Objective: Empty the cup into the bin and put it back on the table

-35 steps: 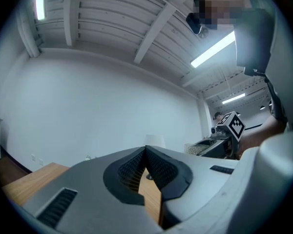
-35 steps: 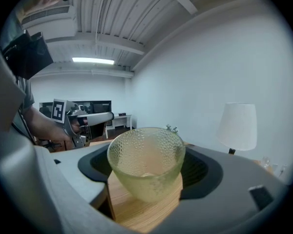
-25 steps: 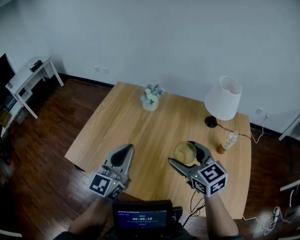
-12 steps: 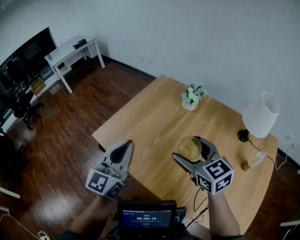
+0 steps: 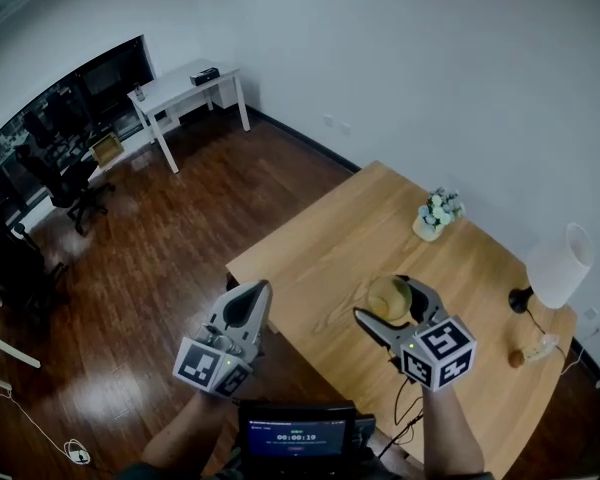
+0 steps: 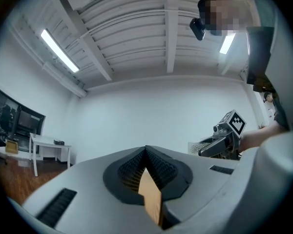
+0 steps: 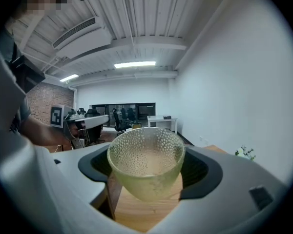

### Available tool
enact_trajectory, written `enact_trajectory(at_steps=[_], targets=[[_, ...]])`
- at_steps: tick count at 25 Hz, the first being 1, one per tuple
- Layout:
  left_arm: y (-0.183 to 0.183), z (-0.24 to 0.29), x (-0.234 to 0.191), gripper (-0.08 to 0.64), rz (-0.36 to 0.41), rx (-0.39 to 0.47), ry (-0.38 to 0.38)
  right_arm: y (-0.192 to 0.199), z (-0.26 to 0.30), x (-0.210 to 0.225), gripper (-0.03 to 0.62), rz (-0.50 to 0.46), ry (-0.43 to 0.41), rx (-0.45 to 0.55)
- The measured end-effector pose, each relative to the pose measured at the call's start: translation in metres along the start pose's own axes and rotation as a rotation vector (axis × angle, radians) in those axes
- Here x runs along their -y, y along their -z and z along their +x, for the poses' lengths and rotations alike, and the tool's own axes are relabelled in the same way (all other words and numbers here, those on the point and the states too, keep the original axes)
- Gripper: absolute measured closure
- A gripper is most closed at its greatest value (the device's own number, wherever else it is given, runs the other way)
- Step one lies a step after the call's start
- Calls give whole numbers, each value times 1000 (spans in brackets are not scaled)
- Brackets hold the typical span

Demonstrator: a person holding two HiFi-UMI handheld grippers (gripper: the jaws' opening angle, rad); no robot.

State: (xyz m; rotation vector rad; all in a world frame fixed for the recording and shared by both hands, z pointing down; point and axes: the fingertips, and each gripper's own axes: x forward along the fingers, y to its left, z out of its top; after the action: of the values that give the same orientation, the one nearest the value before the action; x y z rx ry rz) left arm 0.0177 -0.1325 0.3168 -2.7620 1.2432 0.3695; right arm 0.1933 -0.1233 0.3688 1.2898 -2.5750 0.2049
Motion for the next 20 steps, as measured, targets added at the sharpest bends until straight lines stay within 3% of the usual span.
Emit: enact_trajectory(at_steps=[12,20], targets=[[-44,-63,-122,563,107,94,-129,-51,123,-86,193,-71,-139,6],[-72,-94,-183,565,317,208,-163,-82,194,-139,193,-102,-208,18]])
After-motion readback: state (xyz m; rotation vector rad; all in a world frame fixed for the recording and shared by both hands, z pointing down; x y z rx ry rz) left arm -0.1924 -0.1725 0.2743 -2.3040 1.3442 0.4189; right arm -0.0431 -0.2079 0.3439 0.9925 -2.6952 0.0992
